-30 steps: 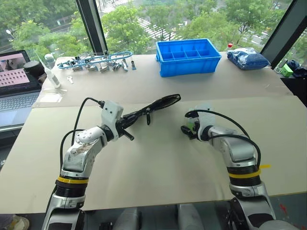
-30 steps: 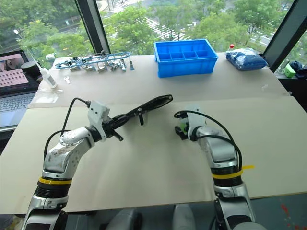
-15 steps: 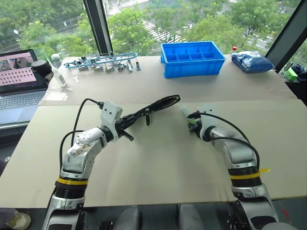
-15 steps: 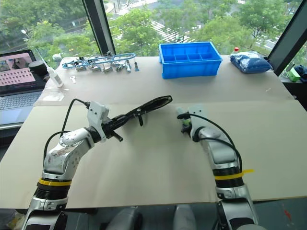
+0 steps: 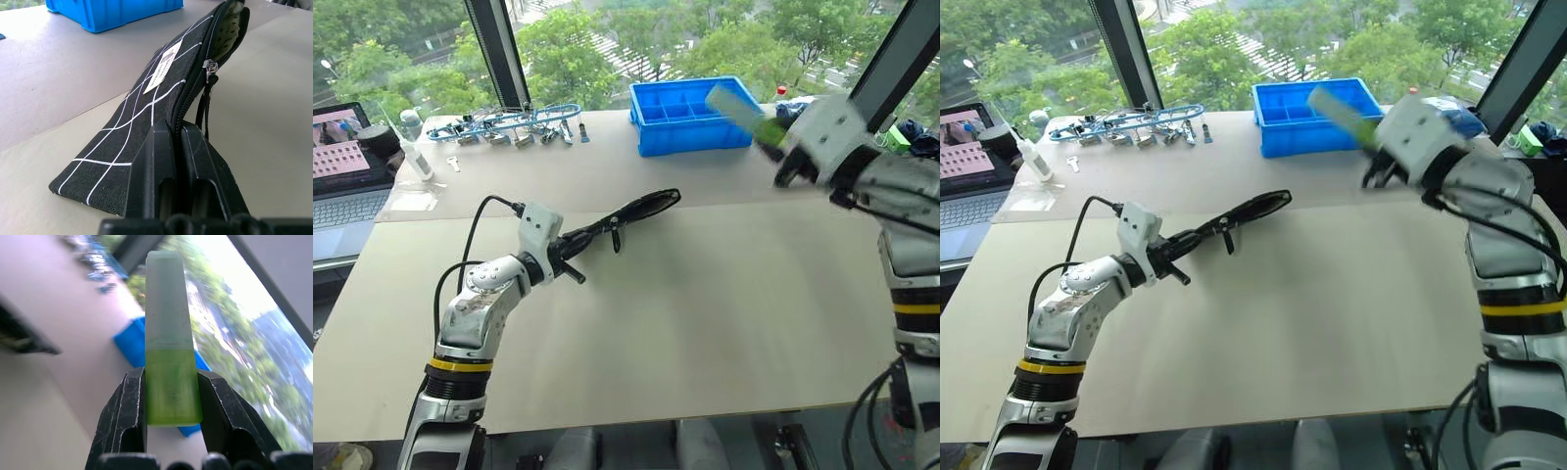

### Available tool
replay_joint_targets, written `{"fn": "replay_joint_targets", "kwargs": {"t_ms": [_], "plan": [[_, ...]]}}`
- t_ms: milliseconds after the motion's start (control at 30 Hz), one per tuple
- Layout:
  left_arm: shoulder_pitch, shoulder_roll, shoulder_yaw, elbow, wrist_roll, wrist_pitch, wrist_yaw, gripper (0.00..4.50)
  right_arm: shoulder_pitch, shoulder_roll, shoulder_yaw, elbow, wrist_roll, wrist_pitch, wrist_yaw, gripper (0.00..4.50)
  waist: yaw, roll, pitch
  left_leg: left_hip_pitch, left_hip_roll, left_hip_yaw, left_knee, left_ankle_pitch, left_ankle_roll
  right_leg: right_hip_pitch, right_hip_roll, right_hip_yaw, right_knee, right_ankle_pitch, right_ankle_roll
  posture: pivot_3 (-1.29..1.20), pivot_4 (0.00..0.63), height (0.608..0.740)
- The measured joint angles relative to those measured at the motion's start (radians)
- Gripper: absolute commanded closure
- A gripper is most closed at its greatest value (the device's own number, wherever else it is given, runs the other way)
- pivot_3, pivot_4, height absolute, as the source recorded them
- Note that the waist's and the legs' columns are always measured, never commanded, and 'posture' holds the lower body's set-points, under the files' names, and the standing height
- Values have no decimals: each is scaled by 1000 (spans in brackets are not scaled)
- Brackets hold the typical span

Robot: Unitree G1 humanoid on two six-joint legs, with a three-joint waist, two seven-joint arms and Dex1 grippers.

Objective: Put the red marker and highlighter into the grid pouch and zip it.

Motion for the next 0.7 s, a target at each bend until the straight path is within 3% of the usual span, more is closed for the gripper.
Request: {"fn": "replay_joint_targets", "kwargs": {"t_ms": [133,333,700], "plan": [[-1,1,-1,0,0,0,-7,4500,47,-38,40,-39,-16,-150,106,3422,5,0,0,-1,0,0,0,0,0,-1,0,0,0,0,0,0,150,740],[-4,6,-3,0,0,2,-18,4500,32,-37,81,2,-172,-320,86,3422,5,0,0,0,0,0,0,0,0,-1,0,0,1,0,0,0,150,740],[-14,9,-9,0,0,4,-28,4500,-27,30,118,94,-325,-375,20,3422,8,0,0,-1,0,0,0,0,-1,-1,0,0,0,0,0,0,150,740]]}}
